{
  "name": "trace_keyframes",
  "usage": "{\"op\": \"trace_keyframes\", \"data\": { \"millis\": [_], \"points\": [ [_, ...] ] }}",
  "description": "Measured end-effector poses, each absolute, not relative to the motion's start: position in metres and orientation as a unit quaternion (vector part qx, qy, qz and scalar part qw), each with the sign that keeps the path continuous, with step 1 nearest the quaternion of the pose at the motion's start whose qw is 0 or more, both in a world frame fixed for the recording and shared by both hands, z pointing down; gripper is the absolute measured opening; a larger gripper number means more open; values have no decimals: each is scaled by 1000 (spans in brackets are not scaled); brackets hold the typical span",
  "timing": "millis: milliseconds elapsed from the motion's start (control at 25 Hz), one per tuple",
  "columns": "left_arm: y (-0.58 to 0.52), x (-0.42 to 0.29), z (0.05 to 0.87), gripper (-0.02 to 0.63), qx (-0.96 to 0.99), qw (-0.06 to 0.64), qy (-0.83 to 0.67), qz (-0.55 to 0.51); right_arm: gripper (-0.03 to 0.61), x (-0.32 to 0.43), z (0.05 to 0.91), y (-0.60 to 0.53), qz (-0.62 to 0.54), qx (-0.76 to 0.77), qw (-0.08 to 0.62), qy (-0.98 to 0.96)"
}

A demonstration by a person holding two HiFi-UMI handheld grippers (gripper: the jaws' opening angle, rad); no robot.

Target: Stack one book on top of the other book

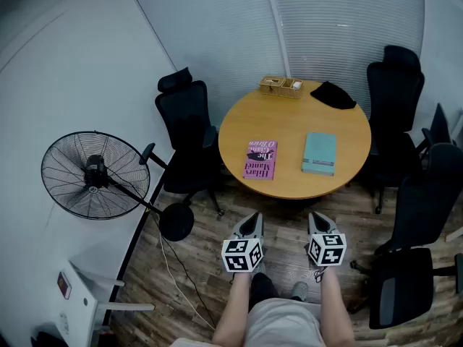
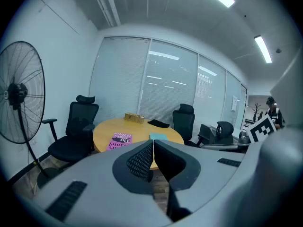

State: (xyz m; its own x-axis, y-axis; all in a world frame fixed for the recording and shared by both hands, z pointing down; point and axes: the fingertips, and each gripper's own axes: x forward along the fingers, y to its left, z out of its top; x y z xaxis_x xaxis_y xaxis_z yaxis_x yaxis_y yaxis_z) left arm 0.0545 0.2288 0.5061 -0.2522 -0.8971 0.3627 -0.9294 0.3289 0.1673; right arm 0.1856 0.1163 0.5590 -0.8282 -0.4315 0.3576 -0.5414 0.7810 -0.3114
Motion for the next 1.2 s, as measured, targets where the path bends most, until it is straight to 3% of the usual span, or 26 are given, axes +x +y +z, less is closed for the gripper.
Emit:
{"op": "trace_keyframes", "data": {
  "millis": [720,1200],
  "points": [
    [258,31,497,29,576,189,-795,36,18,159,540,118,169,236,122,-949],
    [232,-57,514,29,558,206,-804,5,18,101,561,83,172,239,154,-943]
  ]
}}
